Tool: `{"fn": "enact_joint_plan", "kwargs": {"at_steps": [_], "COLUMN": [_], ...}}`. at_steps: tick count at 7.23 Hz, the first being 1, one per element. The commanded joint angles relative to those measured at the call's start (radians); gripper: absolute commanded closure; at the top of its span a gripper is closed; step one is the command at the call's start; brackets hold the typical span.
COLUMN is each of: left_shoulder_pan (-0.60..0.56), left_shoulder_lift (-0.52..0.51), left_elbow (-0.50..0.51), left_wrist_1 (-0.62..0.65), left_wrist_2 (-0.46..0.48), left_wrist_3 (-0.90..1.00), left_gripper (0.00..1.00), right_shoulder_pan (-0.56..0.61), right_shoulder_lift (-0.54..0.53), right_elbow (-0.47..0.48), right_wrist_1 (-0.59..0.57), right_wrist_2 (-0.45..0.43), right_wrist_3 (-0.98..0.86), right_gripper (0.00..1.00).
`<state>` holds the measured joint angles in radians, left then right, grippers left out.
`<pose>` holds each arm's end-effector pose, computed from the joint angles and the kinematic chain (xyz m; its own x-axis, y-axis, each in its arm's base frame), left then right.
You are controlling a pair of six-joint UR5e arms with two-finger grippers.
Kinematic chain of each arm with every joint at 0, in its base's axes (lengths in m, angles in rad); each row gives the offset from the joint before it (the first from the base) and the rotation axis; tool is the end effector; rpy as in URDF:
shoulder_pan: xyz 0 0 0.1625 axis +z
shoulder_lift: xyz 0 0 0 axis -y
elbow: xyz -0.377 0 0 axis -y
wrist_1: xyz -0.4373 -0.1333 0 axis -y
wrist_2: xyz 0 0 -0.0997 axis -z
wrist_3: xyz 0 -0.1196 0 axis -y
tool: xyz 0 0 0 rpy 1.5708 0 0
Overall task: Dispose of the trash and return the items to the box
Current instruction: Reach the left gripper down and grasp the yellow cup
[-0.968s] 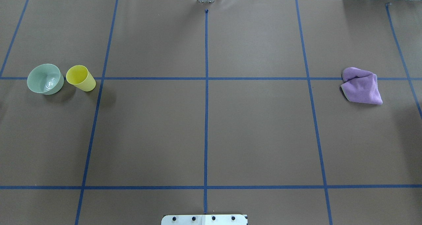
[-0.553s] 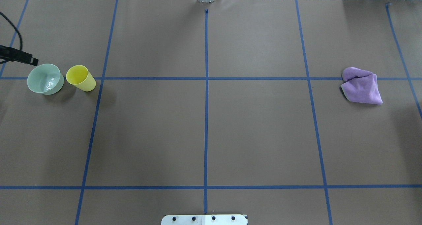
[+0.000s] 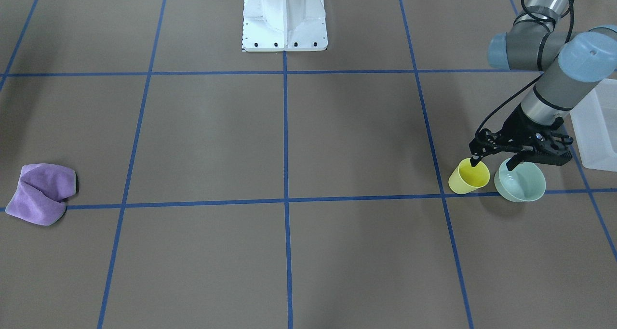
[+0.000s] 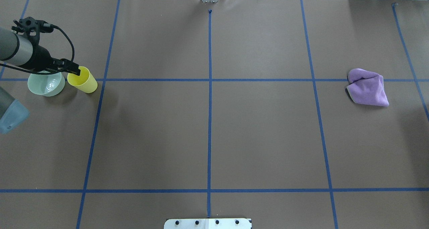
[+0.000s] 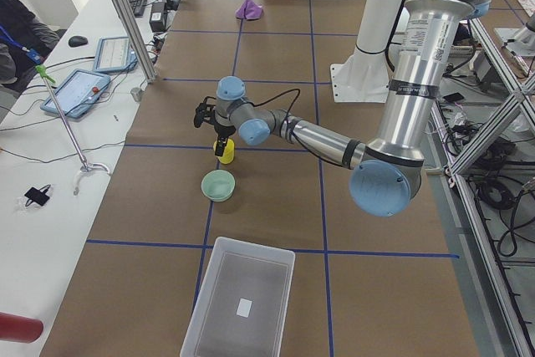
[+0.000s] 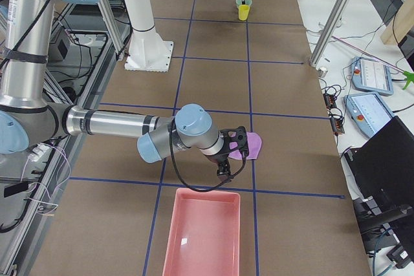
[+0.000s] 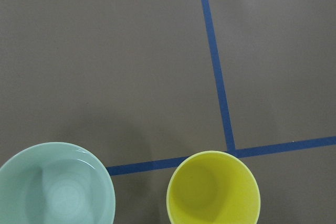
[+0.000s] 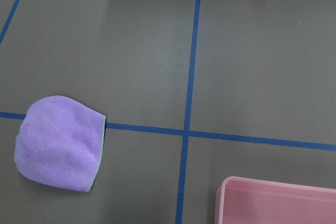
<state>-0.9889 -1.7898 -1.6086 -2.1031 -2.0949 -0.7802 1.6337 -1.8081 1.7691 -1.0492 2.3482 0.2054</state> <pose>0.2951 -0.5822 0.4216 0.6477 0.1351 -0.7498 0.0963 0.9617 0.2565 0.0792 -0.4722 0.5752 0.7051 -0.0939 0.7029 -0.2038 0.9226 0.3276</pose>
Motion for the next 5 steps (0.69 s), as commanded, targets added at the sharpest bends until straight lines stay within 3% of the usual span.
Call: {"fn": "enact_joint_plan", "kwargs": {"at_steps": [1,2,3,4,5], "left_shoulder_pan": [0.004,0.004,0.007,0.009,0.009], "left_shoulder_lift": [-0.042,-0.045,-0.043,-0.036,-0.031], "left_elbow": [0.125,0.124,0.122,0.116,0.113], "left_wrist_1": [-0.122,-0.123,-0.123,-0.123,-0.123], "left_wrist_2": [0.003,0.001,0.003,0.003,0.004], "left_wrist_3": [0.001,-0.001,-0.001,-0.001,0.001], "left_gripper": [0.18,0.32,0.39,0.61,0.94], "right_shoulder_pan": [0.0,0.0,0.0,0.0,0.0], "right_shoulder_lift": [-0.002,-0.002,-0.002,-0.002,-0.004], "right_elbow": [-0.002,-0.002,-0.002,-0.002,-0.002], "right_wrist_1": [0.0,0.002,0.002,0.002,0.002], "right_wrist_2": [-0.001,-0.001,-0.001,-0.001,-0.001], "right_wrist_3": [-0.003,-0.003,-0.004,-0.004,-0.004], "right_gripper": [0.0,0.0,0.0,0.0,0.0]}}
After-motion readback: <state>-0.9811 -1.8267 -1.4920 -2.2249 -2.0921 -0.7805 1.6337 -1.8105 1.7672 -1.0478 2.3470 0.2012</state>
